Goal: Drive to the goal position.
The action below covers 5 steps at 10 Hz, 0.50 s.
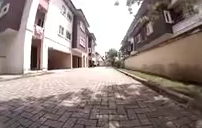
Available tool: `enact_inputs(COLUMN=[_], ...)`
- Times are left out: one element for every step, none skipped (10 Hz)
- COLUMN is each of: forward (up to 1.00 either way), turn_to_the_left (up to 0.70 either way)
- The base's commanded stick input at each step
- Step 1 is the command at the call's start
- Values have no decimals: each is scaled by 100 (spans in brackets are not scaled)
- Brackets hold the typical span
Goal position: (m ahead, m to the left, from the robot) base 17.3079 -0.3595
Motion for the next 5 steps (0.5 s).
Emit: enact_inputs(forward=[50, 50, 50, 50, 50], turn_to_the_left=[0, 0, 0, 0, 0])
